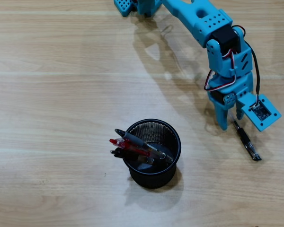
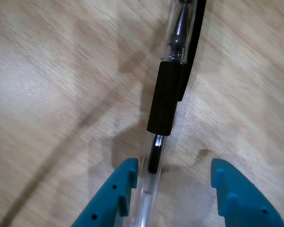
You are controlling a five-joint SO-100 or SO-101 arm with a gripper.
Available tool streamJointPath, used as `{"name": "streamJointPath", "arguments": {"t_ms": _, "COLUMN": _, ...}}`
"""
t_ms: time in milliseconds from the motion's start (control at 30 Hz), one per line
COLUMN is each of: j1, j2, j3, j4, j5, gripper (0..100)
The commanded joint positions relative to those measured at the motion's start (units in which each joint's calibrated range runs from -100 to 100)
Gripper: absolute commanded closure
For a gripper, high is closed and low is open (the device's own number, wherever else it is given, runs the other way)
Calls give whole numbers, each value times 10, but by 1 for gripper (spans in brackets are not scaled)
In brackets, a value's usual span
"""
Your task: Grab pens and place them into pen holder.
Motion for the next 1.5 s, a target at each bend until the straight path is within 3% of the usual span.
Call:
{"name": "streamJointPath", "arguments": {"t_ms": 0, "j1": -9, "j2": 5, "j3": -21, "j4": -22, "j5": -14, "gripper": 82}}
{"name": "streamJointPath", "arguments": {"t_ms": 200, "j1": -10, "j2": 18, "j3": -21, "j4": -23, "j5": -16, "gripper": 82}}
{"name": "streamJointPath", "arguments": {"t_ms": 433, "j1": -7, "j2": 19, "j3": -20, "j4": -17, "j5": -17, "gripper": 94}}
{"name": "streamJointPath", "arguments": {"t_ms": 867, "j1": -2, "j2": 10, "j3": -24, "j4": -9, "j5": -18, "gripper": 98}}
{"name": "streamJointPath", "arguments": {"t_ms": 1333, "j1": 36, "j2": -85, "j3": -149, "j4": 192, "j5": -14, "gripper": 98}}
{"name": "streamJointPath", "arguments": {"t_ms": 1467, "j1": 55, "j2": -138, "j3": -149, "j4": 219, "j5": 12, "gripper": 98}}
